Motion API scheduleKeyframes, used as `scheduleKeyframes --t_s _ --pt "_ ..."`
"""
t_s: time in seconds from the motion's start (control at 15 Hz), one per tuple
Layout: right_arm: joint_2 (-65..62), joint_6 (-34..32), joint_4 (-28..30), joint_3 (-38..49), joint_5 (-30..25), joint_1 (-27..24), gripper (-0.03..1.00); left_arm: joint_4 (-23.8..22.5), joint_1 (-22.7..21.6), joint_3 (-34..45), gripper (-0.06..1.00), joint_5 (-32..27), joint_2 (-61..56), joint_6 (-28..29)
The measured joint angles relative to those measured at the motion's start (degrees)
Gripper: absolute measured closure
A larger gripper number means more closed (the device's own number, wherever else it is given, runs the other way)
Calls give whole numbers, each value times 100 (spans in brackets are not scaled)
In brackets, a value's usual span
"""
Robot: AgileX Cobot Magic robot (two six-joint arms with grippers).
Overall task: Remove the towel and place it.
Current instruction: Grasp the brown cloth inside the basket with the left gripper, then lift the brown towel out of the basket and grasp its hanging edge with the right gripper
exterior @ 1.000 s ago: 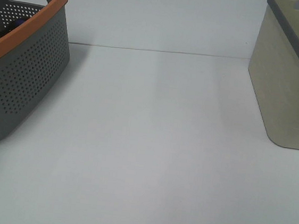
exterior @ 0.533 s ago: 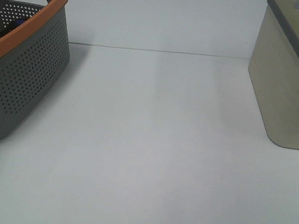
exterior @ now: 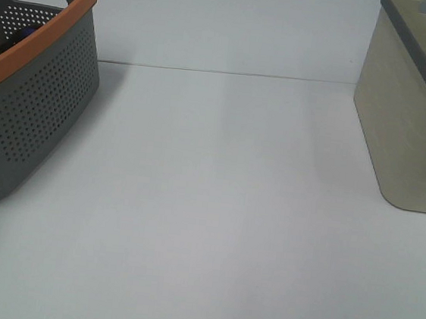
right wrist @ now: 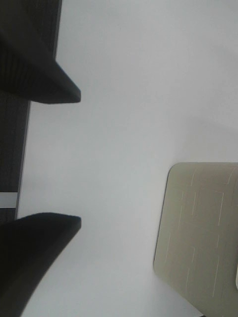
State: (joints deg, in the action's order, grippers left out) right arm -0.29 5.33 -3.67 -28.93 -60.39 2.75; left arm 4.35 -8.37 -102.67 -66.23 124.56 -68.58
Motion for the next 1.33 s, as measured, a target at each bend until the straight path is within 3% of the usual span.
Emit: scheduleKeyframes --t_s 0.13,0.47,0.73,1.13,1.33 --pt "0 0 0 0 0 0 32 -63 0 0 94 189 0 11" --pt "0 0 0 0 0 0 32 -57 281 0 94 321 0 34" --pt "0 0 0 0 0 0 32 -332 561 -69 94 281 -344 900" --pt "0 0 0 0 0 0 32 -470 561 -561 94 -292 -1536 2166" --pt "0 0 0 0 0 0 32 -367 561 -561 94 -309 -2361 2206"
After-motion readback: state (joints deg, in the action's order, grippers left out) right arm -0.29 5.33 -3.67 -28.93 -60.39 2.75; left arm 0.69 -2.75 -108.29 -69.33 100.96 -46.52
